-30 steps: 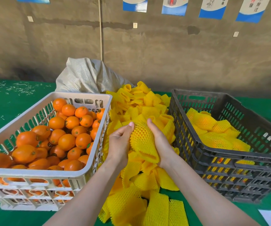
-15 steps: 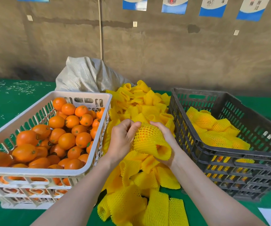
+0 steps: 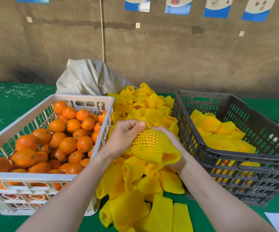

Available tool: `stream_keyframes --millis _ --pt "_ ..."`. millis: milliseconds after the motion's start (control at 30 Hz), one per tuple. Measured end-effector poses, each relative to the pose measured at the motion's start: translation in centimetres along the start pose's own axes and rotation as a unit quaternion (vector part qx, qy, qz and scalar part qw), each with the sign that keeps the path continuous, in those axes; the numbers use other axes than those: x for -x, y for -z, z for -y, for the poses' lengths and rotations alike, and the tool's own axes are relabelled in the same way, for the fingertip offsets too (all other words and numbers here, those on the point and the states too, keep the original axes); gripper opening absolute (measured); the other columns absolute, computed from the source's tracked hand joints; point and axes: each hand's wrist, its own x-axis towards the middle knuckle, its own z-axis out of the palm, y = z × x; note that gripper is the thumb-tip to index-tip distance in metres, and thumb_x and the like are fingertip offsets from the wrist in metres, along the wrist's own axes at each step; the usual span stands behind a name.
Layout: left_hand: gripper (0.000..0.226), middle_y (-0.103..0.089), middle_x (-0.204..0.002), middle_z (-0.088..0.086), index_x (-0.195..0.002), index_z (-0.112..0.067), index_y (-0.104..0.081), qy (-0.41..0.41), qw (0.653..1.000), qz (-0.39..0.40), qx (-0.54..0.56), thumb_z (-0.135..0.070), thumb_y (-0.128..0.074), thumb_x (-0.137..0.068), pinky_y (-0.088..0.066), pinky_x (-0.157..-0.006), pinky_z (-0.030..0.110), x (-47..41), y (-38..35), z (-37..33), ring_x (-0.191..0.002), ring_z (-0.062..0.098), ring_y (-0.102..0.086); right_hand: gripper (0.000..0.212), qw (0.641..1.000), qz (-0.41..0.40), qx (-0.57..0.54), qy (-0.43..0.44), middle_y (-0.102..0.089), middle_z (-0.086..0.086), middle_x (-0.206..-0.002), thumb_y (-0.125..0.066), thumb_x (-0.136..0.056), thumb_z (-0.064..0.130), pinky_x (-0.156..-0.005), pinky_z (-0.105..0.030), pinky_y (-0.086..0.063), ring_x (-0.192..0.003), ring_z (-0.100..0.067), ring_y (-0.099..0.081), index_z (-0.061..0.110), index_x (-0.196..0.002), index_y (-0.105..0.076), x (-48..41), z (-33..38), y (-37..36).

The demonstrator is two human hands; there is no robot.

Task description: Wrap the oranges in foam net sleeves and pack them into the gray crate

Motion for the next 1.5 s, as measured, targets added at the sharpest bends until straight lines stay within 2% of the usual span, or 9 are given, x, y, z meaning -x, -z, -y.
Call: stream_keyframes --millis 133,233,333,500,833,1100,1233,1367,1500 --pt "0.034 -0.045 -0.047 -0.014 -0.057 -0.015 -0.05 0.005 0.995 -0.091 -0.032 -0.04 -0.056 -0.08 -0.032 -0.051 0.016 -0.1 -1.1 0.5 -0.047 -0.003 -0.039 0.053 0.998 -0.054 -0.001 0.029 -0.064 0.002 -0.051 -0.046 -0.093 0.023 -0.043 -0.016 -0.048 -0.05 -0.012 -0.062 0.017 -0.046 -0.069 -0.2 -0.8 -0.4" --pt "0.055 -0.066 -0.087 -0.004 -0.093 -0.018 -0.063 0.248 0.954 -0.154 0.074 -0.067 -0.045 -0.077 -0.048 -0.068 0.029 0.4 -1.0 0.7 -0.084 0.005 -0.062 0.028 0.991 -0.125 -0.003 0.052 -0.07 -0.002 -0.067 -0.05 -0.092 0.029 -0.056 -0.023 -0.053 -0.062 -0.016 -0.067 0.018 -0.074 -0.068 -0.7 -1.1 -0.6" --pt "0.066 -0.071 -0.105 0.01 -0.114 -0.02 -0.061 0.411 0.868 -0.042 0.277 -0.072 -0.044 -0.077 -0.057 -0.072 0.044 1.3 -1.9 0.4 -0.095 0.03 -0.068 0.024 0.963 -0.194 0.139 0.121 -0.068 -0.01 -0.093 -0.051 -0.094 0.029 -0.084 -0.037 -0.048 -0.089 -0.019 -0.06 0.012 -0.086 -0.064 -1.3 -1.5 -0.1" --pt "0.051 -0.072 -0.099 0.012 -0.12 -0.014 -0.063 0.377 0.849 -0.054 0.365 -0.048 -0.058 -0.082 -0.055 -0.058 0.03 1.6 -4.0 -0.6 -0.081 0.024 -0.07 0.033 0.857 -0.254 0.313 0.32 -0.054 -0.015 -0.074 -0.049 -0.096 0.024 -0.065 -0.032 -0.037 -0.069 -0.017 -0.048 -0.002 -0.078 -0.057 -0.7 -2.5 0.5" --pt "0.042 -0.072 -0.079 0.01 -0.097 -0.015 -0.065 0.351 0.869 0.033 0.347 -0.046 -0.06 -0.07 -0.055 -0.056 0.028 1.7 -3.4 -0.6 -0.066 0.021 -0.069 0.032 0.942 -0.146 0.168 0.252 -0.039 -0.017 -0.074 -0.051 -0.094 0.019 -0.062 -0.036 -0.028 -0.073 -0.026 -0.039 -0.006 -0.074 -0.053 -0.7 -0.5 0.6" --pt "0.047 -0.073 -0.089 0.011 -0.106 -0.015 -0.064 0.361 0.879 0.091 0.299 -0.049 -0.067 -0.074 -0.056 -0.066 0.032 1.7 -2.3 -0.4 -0.077 0.023 -0.071 0.038 0.94 -0.113 0.184 0.264 -0.036 -0.009 -0.059 -0.055 -0.09 0.01 -0.053 -0.03 -0.026 -0.055 -0.022 -0.033 0.005 -0.055 -0.044 -0.8 -0.6 0.6" --pt "0.052 -0.073 -0.099 0.011 -0.113 -0.017 -0.064 0.336 0.881 0.008 0.333 -0.051 -0.06 -0.074 -0.056 -0.067 0.035 1.7 -2.6 -0.3 -0.088 0.025 -0.071 0.025 0.921 -0.186 0.229 0.256 -0.057 -0.01 -0.086 -0.058 -0.09 0.03 -0.08 -0.039 -0.046 -0.087 -0.028 -0.056 0.006 -0.085 -0.056 -1.4 -1.4 0.8" --pt "0.022 -0.07 -0.092 0.011 -0.097 -0.019 -0.063 0.375 0.867 -0.129 0.301 -0.039 -0.061 -0.088 -0.052 -0.071 0.038 1.4 -3.0 -0.1 -0.09 0.028 -0.065 0.057 0.994 -0.083 0.074 0.022 -0.064 -0.006 -0.119 -0.041 -0.083 0.064 -0.097 -0.046 -0.048 -0.111 -0.023 -0.06 0.022 -0.119 -0.057 -1.1 -2.7 1.5" --pt "0.011 -0.066 -0.092 0.008 -0.089 -0.017 -0.062 0.334 0.898 -0.163 0.236 -0.024 -0.055 -0.095 -0.049 -0.082 0.037 1.0 -3.6 0.1 -0.088 0.022 -0.062 0.063 0.999 0.004 0.048 0.026 -0.063 -0.004 -0.125 -0.06 -0.074 0.048 -0.101 -0.045 -0.044 -0.116 -0.021 -0.059 0.02 -0.13 -0.053 -0.4 -3.6 1.7"
